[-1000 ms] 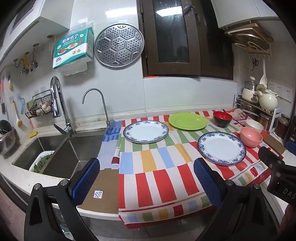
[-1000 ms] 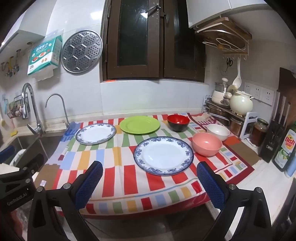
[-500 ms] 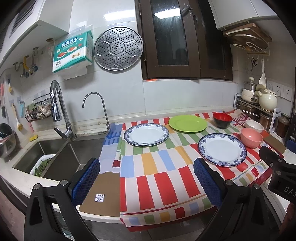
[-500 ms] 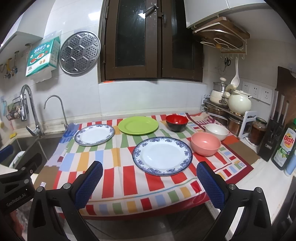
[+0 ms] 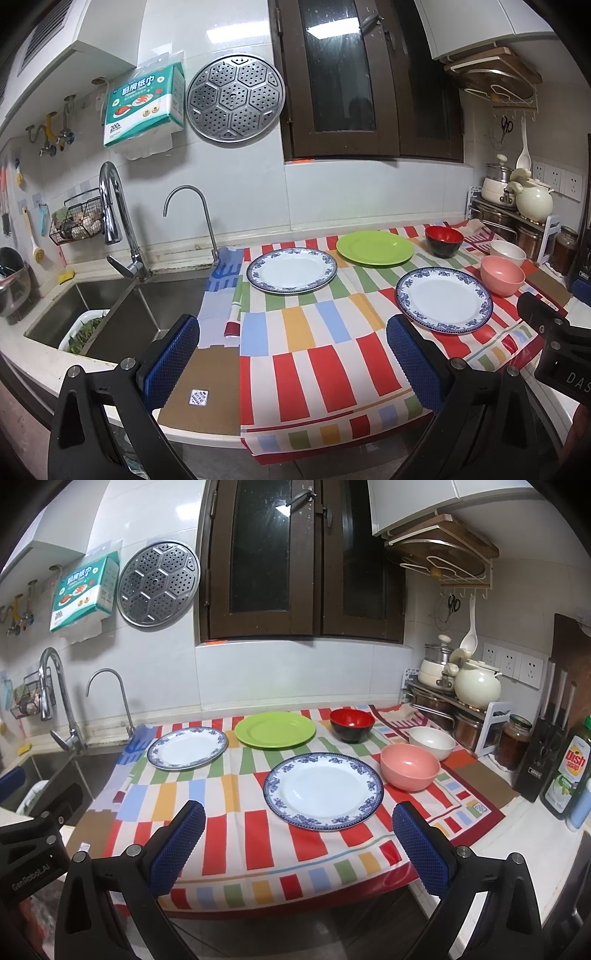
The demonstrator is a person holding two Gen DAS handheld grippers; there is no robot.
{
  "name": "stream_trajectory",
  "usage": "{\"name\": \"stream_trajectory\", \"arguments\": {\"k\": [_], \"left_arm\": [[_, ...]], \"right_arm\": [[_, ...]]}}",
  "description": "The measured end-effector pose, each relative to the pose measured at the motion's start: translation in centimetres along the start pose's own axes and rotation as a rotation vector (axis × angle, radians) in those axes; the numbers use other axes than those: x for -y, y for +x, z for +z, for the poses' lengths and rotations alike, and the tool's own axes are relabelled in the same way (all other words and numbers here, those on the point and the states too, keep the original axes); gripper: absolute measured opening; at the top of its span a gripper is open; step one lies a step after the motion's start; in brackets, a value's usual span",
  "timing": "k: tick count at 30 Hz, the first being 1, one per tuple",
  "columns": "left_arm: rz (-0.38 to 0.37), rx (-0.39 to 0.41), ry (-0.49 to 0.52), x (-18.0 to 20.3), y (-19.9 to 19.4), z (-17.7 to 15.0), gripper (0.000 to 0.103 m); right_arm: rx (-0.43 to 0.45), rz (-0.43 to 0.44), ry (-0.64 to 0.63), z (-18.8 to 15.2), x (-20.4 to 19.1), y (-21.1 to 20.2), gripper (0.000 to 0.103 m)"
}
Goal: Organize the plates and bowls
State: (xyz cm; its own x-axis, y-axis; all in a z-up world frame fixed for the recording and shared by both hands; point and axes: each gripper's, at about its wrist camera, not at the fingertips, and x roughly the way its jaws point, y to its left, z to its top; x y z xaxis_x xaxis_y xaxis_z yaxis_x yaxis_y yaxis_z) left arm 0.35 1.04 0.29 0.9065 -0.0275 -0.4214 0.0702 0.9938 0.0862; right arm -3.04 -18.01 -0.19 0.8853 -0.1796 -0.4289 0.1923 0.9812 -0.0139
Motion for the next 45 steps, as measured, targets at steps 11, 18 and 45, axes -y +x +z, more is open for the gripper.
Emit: {"name": "stream_trajectory", "arguments": {"k": [11,18,45], "left_arm": [[-0.012,-0.001,0.005,0.09,0.47,0.08,0.103],[-0.016,-0.002,0.007,0.24,0.61,-0.03,0.103],[-0.022,-0.003,0.01,0.53,0.72,-0.1,0.103]], "right_arm": [[-0.004,-0.011,-0.001,0.23,0.29,0.11,0.102],[-0.004,-0.012,-0.001,0.2,0.38,0.09,0.102],[-0.006,-0.014,-0.005,0.18,0.42,0.18,0.102]]}}
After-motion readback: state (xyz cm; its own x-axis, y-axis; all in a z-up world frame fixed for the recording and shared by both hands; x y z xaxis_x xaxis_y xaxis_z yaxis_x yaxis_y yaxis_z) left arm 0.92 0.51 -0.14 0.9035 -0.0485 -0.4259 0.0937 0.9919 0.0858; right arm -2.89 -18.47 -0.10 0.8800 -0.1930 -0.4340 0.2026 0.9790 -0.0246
